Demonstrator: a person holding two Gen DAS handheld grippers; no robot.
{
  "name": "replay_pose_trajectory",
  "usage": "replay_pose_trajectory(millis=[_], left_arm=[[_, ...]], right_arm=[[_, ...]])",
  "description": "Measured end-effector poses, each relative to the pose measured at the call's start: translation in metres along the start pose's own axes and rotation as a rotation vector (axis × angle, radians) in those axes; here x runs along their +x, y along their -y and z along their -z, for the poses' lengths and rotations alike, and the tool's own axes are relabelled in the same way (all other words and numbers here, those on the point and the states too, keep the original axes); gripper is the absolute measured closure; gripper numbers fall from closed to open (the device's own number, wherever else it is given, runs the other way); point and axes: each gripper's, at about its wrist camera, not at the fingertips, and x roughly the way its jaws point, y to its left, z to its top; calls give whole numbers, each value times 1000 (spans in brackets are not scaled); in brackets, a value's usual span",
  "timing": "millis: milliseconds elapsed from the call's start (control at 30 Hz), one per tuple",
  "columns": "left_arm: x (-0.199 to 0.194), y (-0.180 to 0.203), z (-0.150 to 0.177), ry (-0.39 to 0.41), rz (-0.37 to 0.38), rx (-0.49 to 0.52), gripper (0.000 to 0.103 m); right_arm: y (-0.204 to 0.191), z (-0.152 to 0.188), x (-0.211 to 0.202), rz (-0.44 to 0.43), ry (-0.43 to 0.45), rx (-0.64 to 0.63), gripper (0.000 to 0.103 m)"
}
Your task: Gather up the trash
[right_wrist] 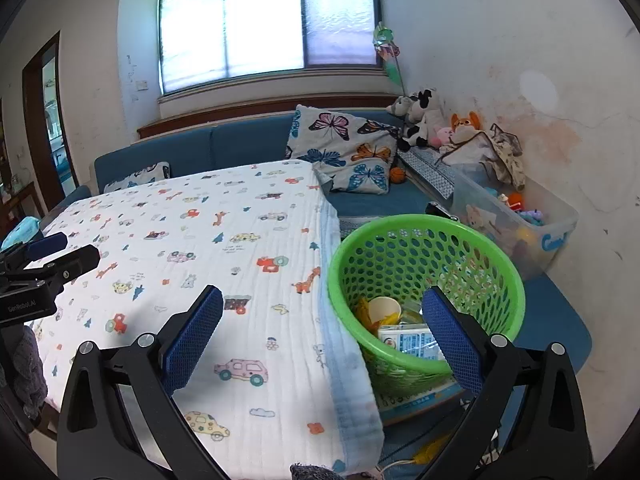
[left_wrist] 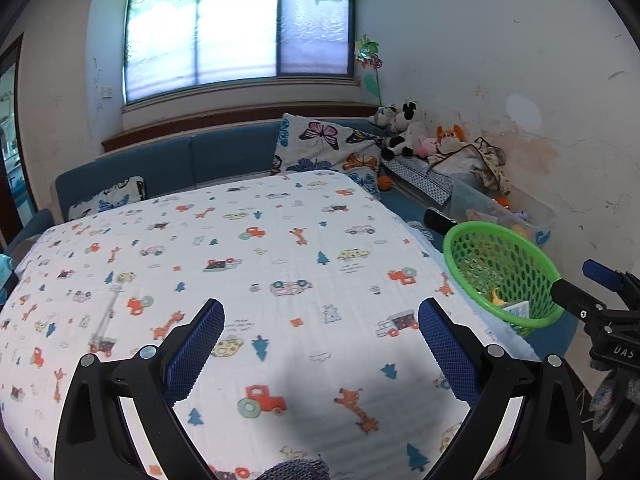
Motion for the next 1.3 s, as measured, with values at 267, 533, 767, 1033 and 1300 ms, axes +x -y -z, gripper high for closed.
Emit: replay_pose_trajectory(millis=[267,533,767,1033,1300], left_arm=[[-9,-8,8,10,-25,-10,9],[-20,-16,9,31,-57,-19,9],[-29,-22,5,61,-82,-33,9],[-32,-26,4,74,-111,-43,9],[-36,-25,6,77,-121,-50,9]], right_arm=[[-9,0,-3,-11,5,-9,4],[-20,-1,-3,-25,7,-27,4],[-25,-4,-2,-38,12,-38,4],[-32,-7,3,-53,14,-55,4],[-41,-5,4,-73,21,-73,4]])
